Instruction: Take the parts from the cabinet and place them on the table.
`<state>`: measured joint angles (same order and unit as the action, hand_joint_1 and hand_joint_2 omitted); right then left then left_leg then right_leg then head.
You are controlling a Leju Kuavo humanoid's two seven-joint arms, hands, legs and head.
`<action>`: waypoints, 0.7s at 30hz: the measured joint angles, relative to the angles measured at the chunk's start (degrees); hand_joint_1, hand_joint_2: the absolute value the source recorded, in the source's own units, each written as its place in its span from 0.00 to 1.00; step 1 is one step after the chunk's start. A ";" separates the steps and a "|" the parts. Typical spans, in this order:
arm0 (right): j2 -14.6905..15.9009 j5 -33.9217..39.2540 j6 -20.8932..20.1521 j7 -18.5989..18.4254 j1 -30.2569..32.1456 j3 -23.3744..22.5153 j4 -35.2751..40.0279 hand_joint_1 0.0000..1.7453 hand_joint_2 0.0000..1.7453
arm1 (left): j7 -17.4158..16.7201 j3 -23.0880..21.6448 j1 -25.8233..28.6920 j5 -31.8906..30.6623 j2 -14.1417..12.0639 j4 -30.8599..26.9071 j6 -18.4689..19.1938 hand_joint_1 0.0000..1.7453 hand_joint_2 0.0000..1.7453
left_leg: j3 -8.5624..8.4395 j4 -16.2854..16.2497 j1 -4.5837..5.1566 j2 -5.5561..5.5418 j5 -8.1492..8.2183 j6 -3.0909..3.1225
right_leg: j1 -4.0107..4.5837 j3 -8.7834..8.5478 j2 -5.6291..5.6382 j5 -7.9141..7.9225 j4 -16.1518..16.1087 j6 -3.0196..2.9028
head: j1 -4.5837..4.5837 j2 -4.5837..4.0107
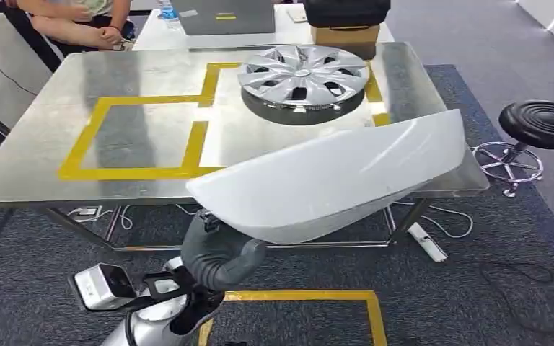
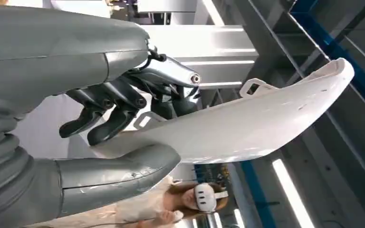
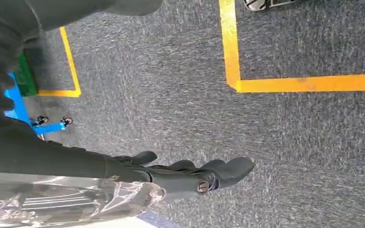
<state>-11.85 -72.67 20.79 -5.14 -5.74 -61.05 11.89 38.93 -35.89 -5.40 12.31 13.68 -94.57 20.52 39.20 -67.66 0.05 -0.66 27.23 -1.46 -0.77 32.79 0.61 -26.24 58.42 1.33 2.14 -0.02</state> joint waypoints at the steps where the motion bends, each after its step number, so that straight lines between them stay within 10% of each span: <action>1: 0.00 -0.04 -0.04 0.02 -0.03 0.04 0.00 0.00 1.00 | 0.00 -0.07 -0.02 -0.07 0.02 0.00 0.20 0.93 1.00 | -2.67 4.97 0.01 0.02 -2.16 0.29 | -0.01 -0.13 0.03 -0.26 -0.01 0.11 | 0.02 0.00; 3: 0.00 -0.17 -0.04 0.02 -0.06 0.15 0.00 0.00 1.00 | 0.00 -0.35 -0.16 -0.66 0.07 0.00 0.37 0.93 1.00 | -5.78 11.09 0.28 0.25 -0.95 0.89 | 0.35 -0.01 0.14 -1.25 0.04 0.89 | 0.05 0.00; 6: 0.00 -0.37 -0.04 0.02 0.03 0.20 0.00 0.00 1.00 | 0.00 -0.46 -0.18 -1.03 0.07 0.00 0.46 0.93 1.00 | -6.64 12.51 0.29 -0.10 -0.68 1.68 | 0.24 -1.49 -0.09 0.31 -0.53 2.27 | -0.02 0.00; 8: 0.00 -0.35 0.00 0.00 -0.12 0.22 0.00 0.00 1.00 | 0.00 -0.46 -0.17 -0.83 0.13 0.00 0.37 0.93 1.00 | -8.58 12.53 0.00 -0.05 -0.44 2.61 | 0.09 -1.46 -0.30 -1.29 0.79 2.66 | -0.13 0.00; 12: 0.00 -0.11 0.07 -0.02 -0.06 0.22 0.00 0.00 1.00 | -0.17 -0.41 -0.15 0.13 0.15 0.28 -0.30 0.93 1.00 | -10.23 12.30 0.02 0.26 0.10 2.87 | 0.12 7.86 -0.29 -7.90 15.74 3.15 | -0.52 0.00; 14: 0.00 0.02 0.09 -0.07 0.18 0.20 0.00 0.00 1.00 | -0.17 -0.33 -0.14 0.26 0.15 0.48 -0.39 0.93 1.00 | -11.20 12.28 -0.04 -0.07 1.03 2.69 | 0.05 8.87 -0.30 -5.41 13.83 3.25 | -0.72 0.00; 17: 0.00 0.04 0.20 0.00 0.21 0.20 0.00 0.00 1.00 | -0.17 -0.33 -0.15 0.31 0.17 0.68 -0.43 0.93 1.00 | -13.69 12.26 -0.27 -0.06 3.22 1.77 | -0.15 4.98 -0.51 4.96 0.48 3.49 | -0.94 0.00; 19: -0.02 0.09 0.24 0.04 0.01 0.22 -0.07 0.00 1.00 | -0.22 -0.31 -0.20 0.48 0.13 0.90 -0.50 0.93 1.00 | -13.57 12.08 0.12 -0.10 3.81 1.18 | 0.25 4.72 -0.35 3.19 1.00 1.61 | -1.11 0.02; 21: -0.02 0.17 0.26 -0.11 0.07 0.17 -0.07 0.00 1.00 | -0.22 -0.31 -0.23 0.46 0.11 0.96 -0.52 0.93 1.00 | -14.00 12.17 0.13 -0.03 4.16 0.86 | 0.28 5.00 -0.18 3.37 1.27 1.03 | -0.70 0.02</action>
<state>-11.87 -72.50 21.05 -5.24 -5.67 -60.87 11.82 38.71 -36.20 -5.64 12.77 13.79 -93.61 20.00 25.20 -55.49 0.17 -0.69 31.39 -0.60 -0.49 37.79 0.42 -22.88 59.69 2.36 1.44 0.00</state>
